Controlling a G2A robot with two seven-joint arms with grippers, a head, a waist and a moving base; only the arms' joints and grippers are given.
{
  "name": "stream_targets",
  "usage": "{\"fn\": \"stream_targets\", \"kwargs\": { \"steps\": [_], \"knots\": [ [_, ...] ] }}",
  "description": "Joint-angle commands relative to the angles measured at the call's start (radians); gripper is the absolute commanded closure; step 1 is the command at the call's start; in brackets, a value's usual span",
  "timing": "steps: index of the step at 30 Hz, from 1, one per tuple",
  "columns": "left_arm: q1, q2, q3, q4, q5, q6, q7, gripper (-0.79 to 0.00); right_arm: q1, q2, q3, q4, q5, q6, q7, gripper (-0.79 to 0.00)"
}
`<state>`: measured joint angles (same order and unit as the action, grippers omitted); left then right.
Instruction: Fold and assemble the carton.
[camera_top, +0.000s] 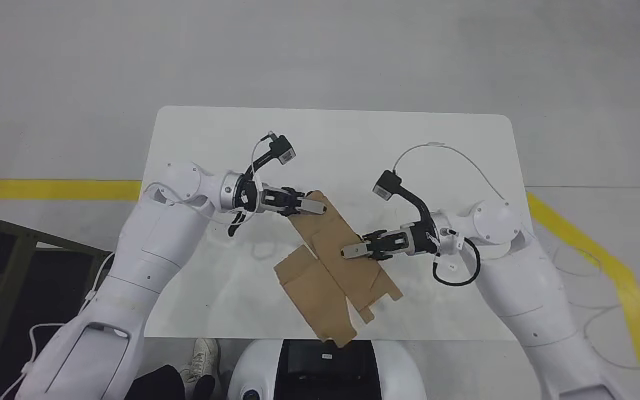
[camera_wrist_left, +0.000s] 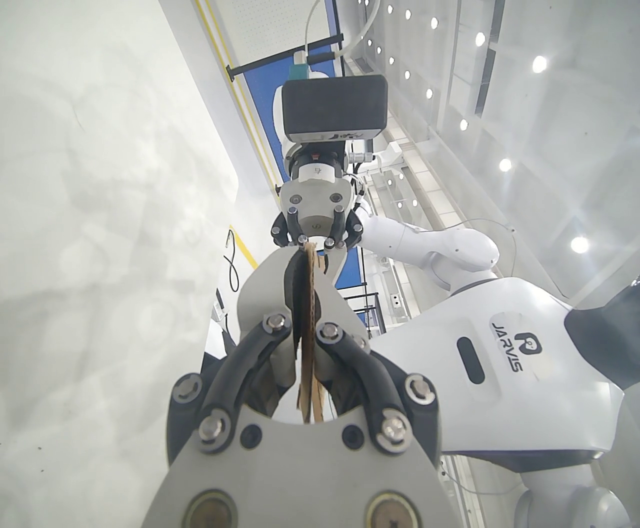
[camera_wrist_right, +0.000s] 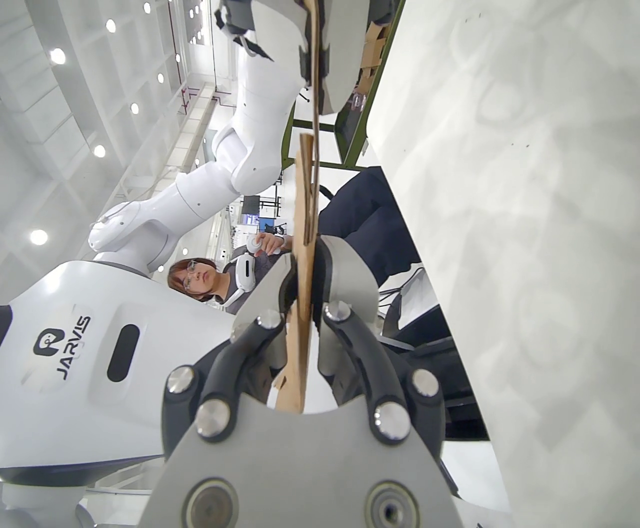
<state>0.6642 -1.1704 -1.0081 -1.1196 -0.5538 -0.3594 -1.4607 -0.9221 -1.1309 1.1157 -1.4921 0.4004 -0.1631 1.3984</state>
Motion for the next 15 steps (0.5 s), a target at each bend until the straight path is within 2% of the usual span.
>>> {"fn": "stream_targets", "kwargs": {
  "steps": [1,2,3,4,11,13,15],
  "knots": [
    [0.001,0.002,0.000,-0.002,-0.004,0.000,0.000,0.000,-0.003,0.001,0.000,-0.004,0.009,-0.003,0.000,0.000],
    [0.001,0.003,0.000,-0.004,-0.007,0.001,-0.001,-0.148,-0.003,0.001,0.000,-0.007,0.010,-0.004,-0.001,0.000],
    [0.001,0.003,0.000,-0.005,-0.012,0.002,-0.002,-0.403,-0.004,0.002,-0.001,-0.008,0.012,-0.004,0.000,0.000],
    [0.001,0.004,-0.001,-0.007,-0.015,0.002,-0.002,-0.785,-0.004,0.002,-0.001,-0.009,0.016,-0.005,0.000,0.000],
    [-0.002,0.016,-0.045,0.031,-0.053,-0.020,0.020,-0.785,-0.005,0.005,0.005,-0.005,0.026,-0.007,-0.036,0.000],
    [-0.008,0.022,-0.064,0.064,-0.005,0.001,0.086,-0.785,-0.010,0.007,0.016,-0.006,0.009,-0.003,-0.083,0.000],
    [-0.002,0.023,-0.073,0.054,-0.008,0.050,0.145,-0.785,-0.022,0.009,0.034,-0.010,-0.004,-0.001,-0.149,0.000]
  ]
}}
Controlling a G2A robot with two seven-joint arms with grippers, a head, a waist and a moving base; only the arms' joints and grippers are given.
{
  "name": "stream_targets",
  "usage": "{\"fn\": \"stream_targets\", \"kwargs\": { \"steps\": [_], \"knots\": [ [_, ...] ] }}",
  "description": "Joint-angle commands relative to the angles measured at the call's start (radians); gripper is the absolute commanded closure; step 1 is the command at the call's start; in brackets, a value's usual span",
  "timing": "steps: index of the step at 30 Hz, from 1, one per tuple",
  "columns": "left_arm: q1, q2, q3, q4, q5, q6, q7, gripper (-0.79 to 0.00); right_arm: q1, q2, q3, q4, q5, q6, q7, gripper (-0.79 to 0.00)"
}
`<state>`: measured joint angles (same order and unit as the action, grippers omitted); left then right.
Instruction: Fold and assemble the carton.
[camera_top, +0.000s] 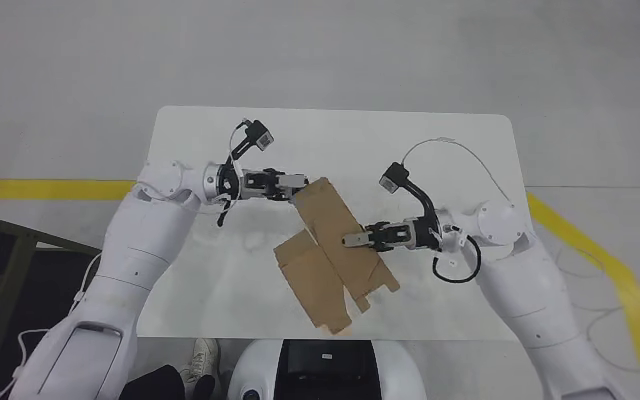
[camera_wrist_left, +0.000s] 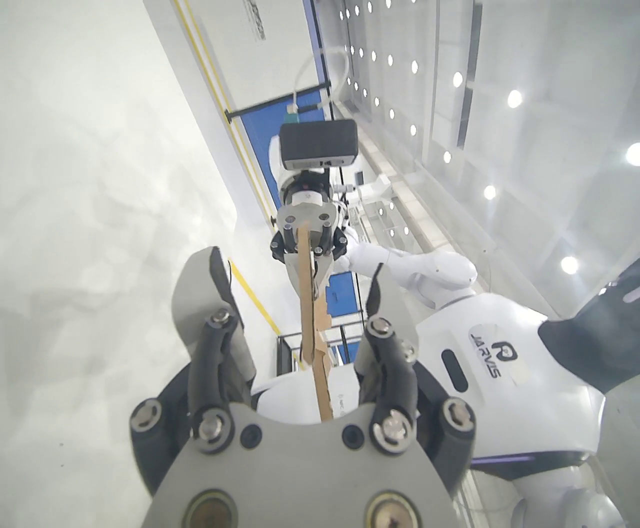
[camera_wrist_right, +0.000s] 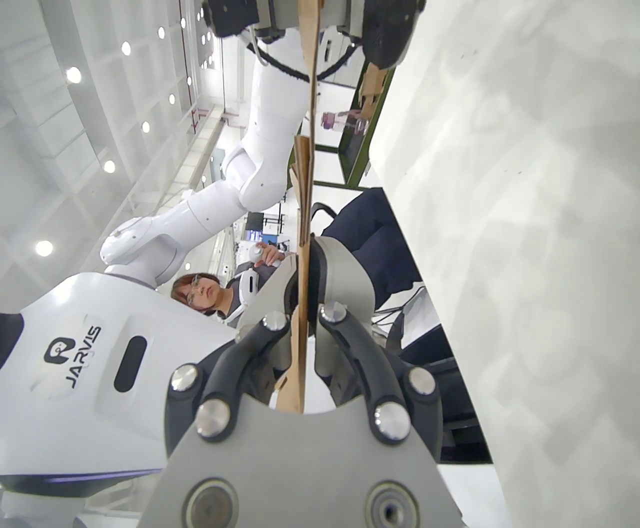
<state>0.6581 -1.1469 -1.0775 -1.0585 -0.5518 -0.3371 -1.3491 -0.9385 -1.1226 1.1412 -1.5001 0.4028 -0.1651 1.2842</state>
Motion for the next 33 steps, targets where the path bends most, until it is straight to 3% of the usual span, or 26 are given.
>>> {"fn": "stream_targets", "kwargs": {
  "steps": [1,13,21,33],
  "knots": [
    [0.007,0.002,-0.008,-0.013,0.004,0.040,0.055,-0.785,-0.012,0.002,0.018,-0.008,-0.018,0.004,-0.073,0.000],
    [0.069,0.019,-0.044,-0.134,0.059,0.170,0.172,-0.785,-0.135,0.009,0.115,-0.130,-0.141,-0.009,-0.506,0.000],
    [0.089,0.014,-0.025,-0.162,0.026,0.232,0.187,-0.785,-0.226,-0.005,0.100,-0.208,-0.231,-0.031,-0.825,0.000],
    [0.089,-0.003,0.023,-0.182,0.002,0.271,0.227,-0.785,-0.219,-0.034,0.024,-0.212,-0.264,-0.002,-0.976,0.000]
  ]
}}
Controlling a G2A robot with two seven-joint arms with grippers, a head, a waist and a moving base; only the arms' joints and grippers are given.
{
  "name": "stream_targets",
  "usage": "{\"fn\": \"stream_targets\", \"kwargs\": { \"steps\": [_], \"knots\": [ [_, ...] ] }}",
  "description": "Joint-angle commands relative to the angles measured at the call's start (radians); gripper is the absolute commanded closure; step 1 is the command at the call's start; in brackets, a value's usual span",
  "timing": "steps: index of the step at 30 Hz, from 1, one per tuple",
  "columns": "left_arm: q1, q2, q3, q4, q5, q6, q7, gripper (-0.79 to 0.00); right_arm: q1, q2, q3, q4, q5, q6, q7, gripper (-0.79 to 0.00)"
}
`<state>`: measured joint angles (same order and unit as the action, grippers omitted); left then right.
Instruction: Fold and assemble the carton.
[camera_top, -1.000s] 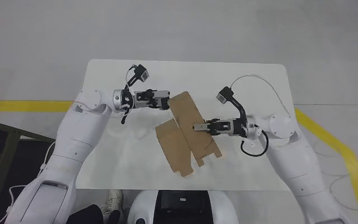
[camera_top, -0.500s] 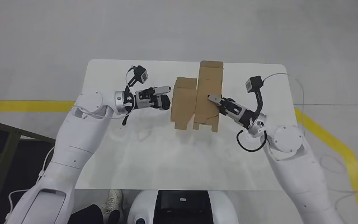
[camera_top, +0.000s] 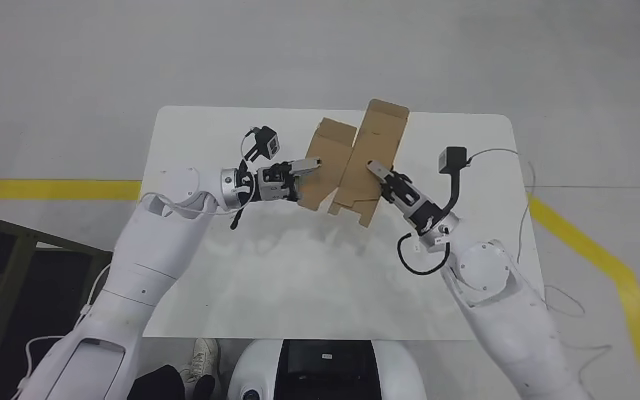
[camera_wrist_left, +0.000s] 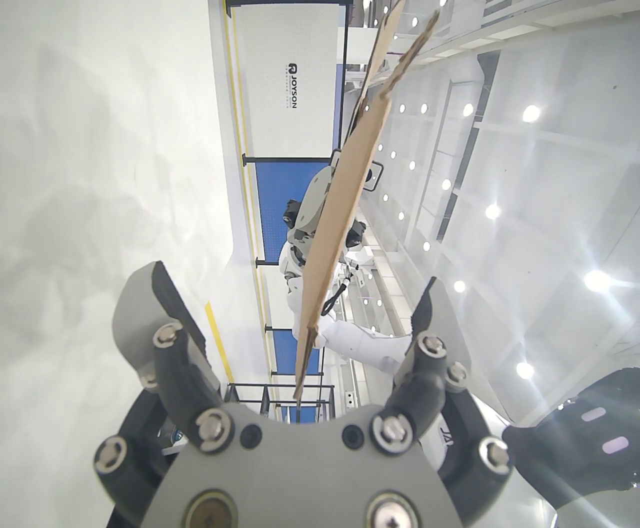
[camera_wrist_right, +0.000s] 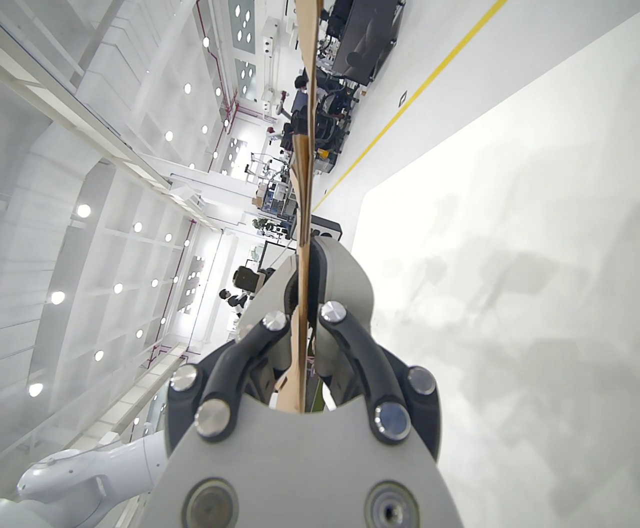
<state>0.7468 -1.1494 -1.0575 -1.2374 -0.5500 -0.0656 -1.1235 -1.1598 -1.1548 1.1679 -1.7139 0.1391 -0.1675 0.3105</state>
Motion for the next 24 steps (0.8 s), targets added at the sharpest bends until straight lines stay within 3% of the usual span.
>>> {"fn": "stream_targets", "kwargs": {
  "steps": [1,4,6,8,9,10,20,21,22,23,24],
  "knots": [
    [0.000,-0.002,0.004,-0.005,0.000,0.000,0.004,-0.785,0.005,-0.003,-0.006,0.004,0.000,0.002,-0.005,0.000],
    [0.001,-0.004,0.008,-0.009,0.000,0.000,0.011,-0.785,0.010,-0.007,-0.010,0.008,-0.001,0.000,-0.008,0.000],
    [0.002,-0.004,0.008,-0.010,0.002,-0.002,0.015,-0.431,0.010,-0.009,-0.010,0.009,-0.003,-0.001,-0.008,0.000],
    [0.003,-0.005,0.007,-0.011,0.003,-0.003,0.015,-0.280,0.010,-0.010,-0.009,0.011,-0.004,0.000,-0.007,0.000],
    [0.003,-0.005,0.007,-0.011,0.003,-0.003,0.015,-0.105,0.010,-0.011,-0.008,0.012,-0.002,0.001,-0.004,0.000],
    [0.003,-0.005,0.006,-0.011,0.003,-0.003,0.015,0.000,0.009,-0.011,-0.007,0.013,0.000,0.002,-0.001,0.000],
    [0.003,-0.006,0.004,-0.009,0.011,-0.005,0.004,0.000,0.007,-0.018,-0.005,0.018,0.000,-0.003,0.021,0.000],
    [0.003,-0.006,0.004,-0.008,0.010,-0.004,0.004,0.000,0.007,-0.019,-0.005,0.020,0.002,-0.006,0.025,-0.052],
    [0.003,-0.006,0.004,-0.008,0.009,-0.004,0.003,0.000,0.007,-0.019,-0.004,0.022,0.006,-0.009,0.027,-0.280],
    [0.003,-0.006,0.003,-0.008,0.009,-0.005,0.003,0.000,0.007,-0.020,-0.004,0.023,0.007,-0.011,0.030,-0.631],
    [0.003,-0.006,0.002,-0.008,0.009,-0.006,0.002,0.000,0.007,-0.020,-0.003,0.025,0.007,-0.014,0.035,-0.785]
  ]
}}
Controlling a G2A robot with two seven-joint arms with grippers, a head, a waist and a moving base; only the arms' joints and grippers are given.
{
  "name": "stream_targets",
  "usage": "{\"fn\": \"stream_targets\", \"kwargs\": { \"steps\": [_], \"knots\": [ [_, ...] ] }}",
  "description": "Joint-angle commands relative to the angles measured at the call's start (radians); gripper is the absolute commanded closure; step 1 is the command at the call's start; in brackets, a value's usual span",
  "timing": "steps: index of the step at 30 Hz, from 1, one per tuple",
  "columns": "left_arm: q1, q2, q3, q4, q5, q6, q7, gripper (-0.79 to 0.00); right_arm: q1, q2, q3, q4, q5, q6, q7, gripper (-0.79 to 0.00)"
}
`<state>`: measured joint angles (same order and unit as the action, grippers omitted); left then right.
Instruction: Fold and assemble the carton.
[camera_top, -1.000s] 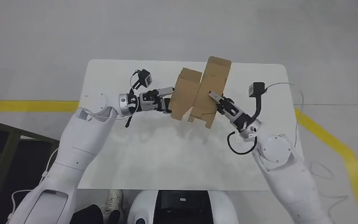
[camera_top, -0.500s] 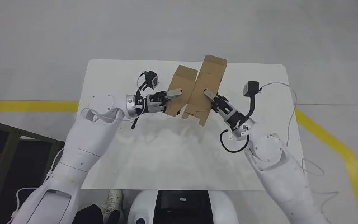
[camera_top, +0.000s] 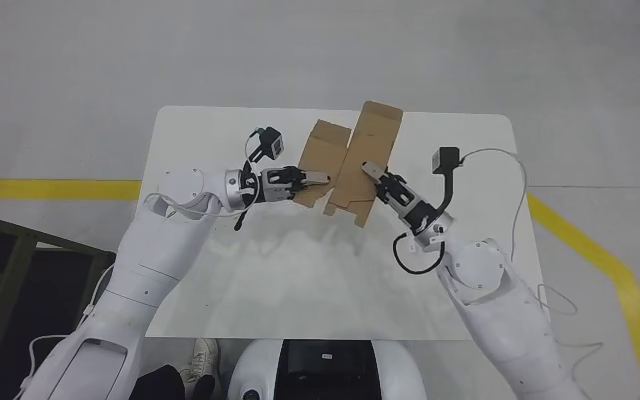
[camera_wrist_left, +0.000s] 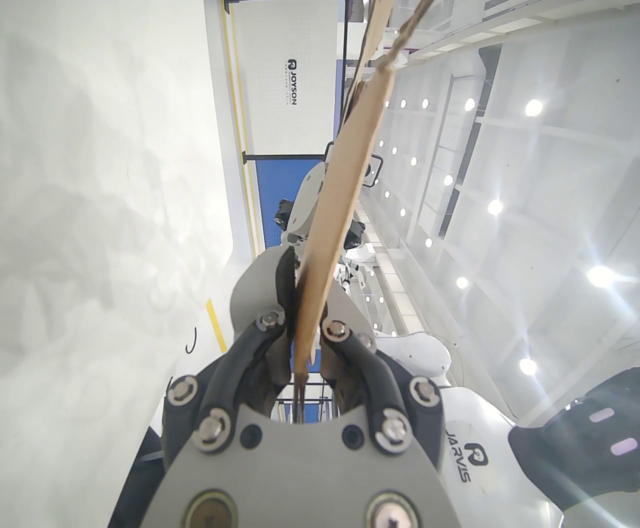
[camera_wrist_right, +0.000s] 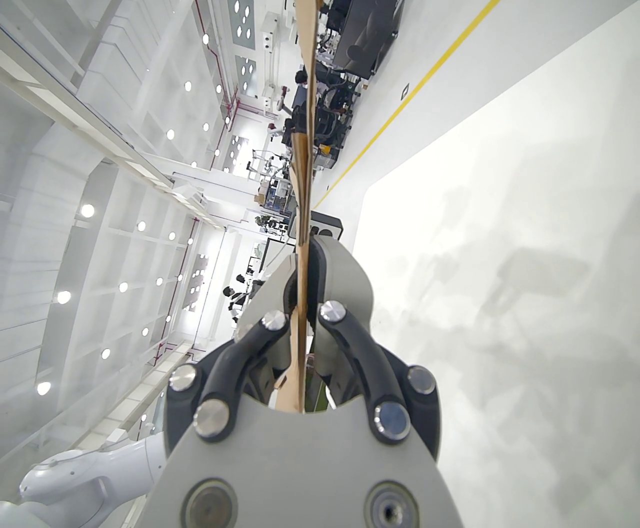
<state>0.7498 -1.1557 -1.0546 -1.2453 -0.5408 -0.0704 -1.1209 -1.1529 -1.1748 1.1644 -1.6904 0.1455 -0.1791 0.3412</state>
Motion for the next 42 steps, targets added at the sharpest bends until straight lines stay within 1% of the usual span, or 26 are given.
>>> {"fn": "stream_targets", "kwargs": {
  "steps": [1,6,9,12,14,17,19,23,24,26,28,30,33,36,42],
  "knots": [
    [0.000,0.000,-0.001,0.000,0.000,-0.001,-0.001,0.000,0.000,-0.001,0.001,0.002,0.001,-0.007,0.009,-0.785],
    [0.001,0.000,-0.006,0.002,-0.003,-0.003,-0.006,0.000,-0.005,-0.002,0.019,0.003,0.027,-0.052,0.033,-0.785],
    [-0.002,0.002,-0.016,0.006,0.001,-0.008,-0.017,0.000,-0.004,0.001,0.048,0.011,0.078,-0.108,0.091,-0.785],
    [-0.009,0.006,-0.025,0.012,0.015,-0.023,-0.049,0.000,-0.002,0.009,0.089,0.031,0.102,-0.159,0.174,-0.785],
    [-0.018,0.009,-0.030,0.020,0.028,-0.037,-0.084,0.000,0.004,0.016,0.117,0.055,0.160,-0.173,0.268,-0.785],
    [-0.035,0.014,-0.033,0.041,0.038,-0.048,-0.162,0.000,0.025,0.027,0.154,0.104,0.249,-0.152,0.446,-0.785],
    [-0.046,0.015,-0.032,0.061,0.014,-0.051,-0.234,0.000,0.044,0.033,0.168,0.145,0.318,-0.122,0.577,-0.785],
    [-0.081,0.016,-0.019,0.117,-0.010,-0.071,-0.392,0.000,0.065,0.043,0.179,0.189,0.367,-0.091,0.742,-0.785],
    [-0.090,0.015,-0.013,0.129,-0.010,-0.081,-0.415,0.000,0.068,0.045,0.178,0.197,0.378,-0.084,0.777,-0.785],
    [-0.102,0.018,0.033,0.117,0.002,-0.091,-0.415,0.000,0.077,0.047,0.177,0.217,0.403,-0.080,0.838,-0.785],
    [-0.115,0.030,0.075,0.105,0.020,-0.127,-0.415,0.000,0.088,0.050,0.176,0.236,0.400,-0.080,0.892,-0.785],
    [-0.122,0.044,0.113,0.094,-0.012,-0.152,-0.415,0.000,0.103,0.052,0.170,0.256,0.434,-0.073,0.969,-0.785],
    [-0.142,0.072,0.167,0.087,-0.023,-0.192,-0.415,0.000,0.137,0.056,0.154,0.299,0.464,-0.050,1.101,-0.785],
    [-0.163,0.101,0.224,0.070,-0.044,-0.214,-0.415,0.000,0.173,0.058,0.143,0.341,0.481,-0.042,1.181,-0.785],
    [-0.193,0.154,0.305,0.013,-0.094,-0.214,-0.415,0.000,0.231,0.075,0.085,0.381,0.465,-0.042,1.195,-0.785]
  ]
}}
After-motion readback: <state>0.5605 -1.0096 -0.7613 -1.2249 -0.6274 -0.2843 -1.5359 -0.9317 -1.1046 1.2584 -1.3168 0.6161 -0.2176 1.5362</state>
